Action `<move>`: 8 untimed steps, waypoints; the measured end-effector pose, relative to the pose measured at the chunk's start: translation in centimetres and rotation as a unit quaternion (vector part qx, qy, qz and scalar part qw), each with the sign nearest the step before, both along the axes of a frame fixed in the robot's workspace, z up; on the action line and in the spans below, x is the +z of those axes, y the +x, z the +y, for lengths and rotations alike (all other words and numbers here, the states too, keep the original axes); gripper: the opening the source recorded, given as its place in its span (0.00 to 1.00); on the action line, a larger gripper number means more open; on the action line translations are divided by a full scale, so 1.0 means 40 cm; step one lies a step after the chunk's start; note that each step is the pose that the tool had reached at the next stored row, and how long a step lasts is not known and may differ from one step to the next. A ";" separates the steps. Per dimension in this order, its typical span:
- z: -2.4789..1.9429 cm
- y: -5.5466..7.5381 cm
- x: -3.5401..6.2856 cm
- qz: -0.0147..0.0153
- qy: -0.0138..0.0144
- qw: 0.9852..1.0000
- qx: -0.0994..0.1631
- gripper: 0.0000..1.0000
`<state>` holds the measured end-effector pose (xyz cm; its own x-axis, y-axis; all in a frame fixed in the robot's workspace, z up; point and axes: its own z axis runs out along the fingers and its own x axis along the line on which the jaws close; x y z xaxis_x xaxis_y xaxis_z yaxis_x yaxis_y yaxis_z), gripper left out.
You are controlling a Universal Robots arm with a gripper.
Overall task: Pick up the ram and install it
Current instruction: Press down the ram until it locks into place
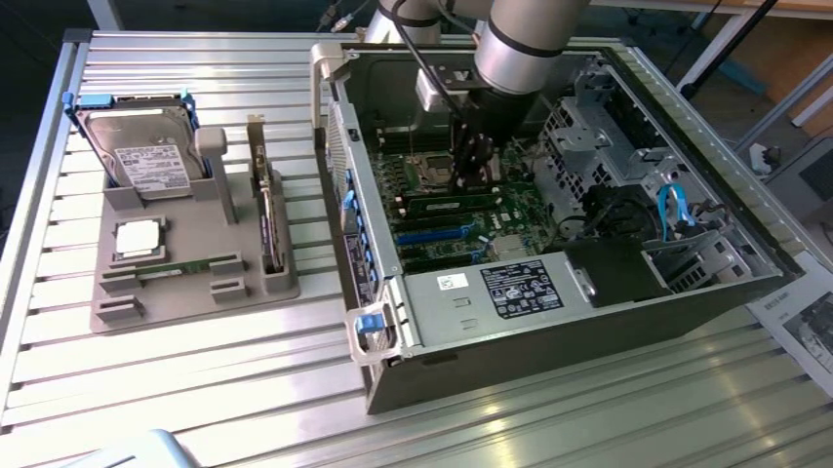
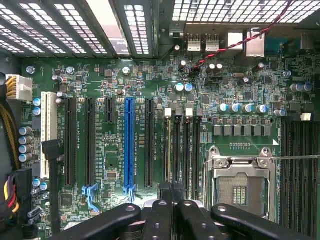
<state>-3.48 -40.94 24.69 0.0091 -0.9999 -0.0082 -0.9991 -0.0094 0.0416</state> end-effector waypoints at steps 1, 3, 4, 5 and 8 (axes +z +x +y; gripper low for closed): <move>0.000 0.000 -0.002 0.000 0.000 1.000 0.000 0.10; 0.000 0.000 -0.005 0.000 0.000 1.000 0.000 0.10; 0.000 0.000 -0.005 0.000 0.000 1.000 0.000 0.10; 0.000 0.000 -0.005 0.000 0.000 1.000 0.000 0.10; 0.000 0.000 -0.008 0.000 0.000 1.000 0.000 0.10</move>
<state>-3.49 -40.93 24.38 0.0091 -0.9999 -0.0087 -0.9991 -0.0094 0.0413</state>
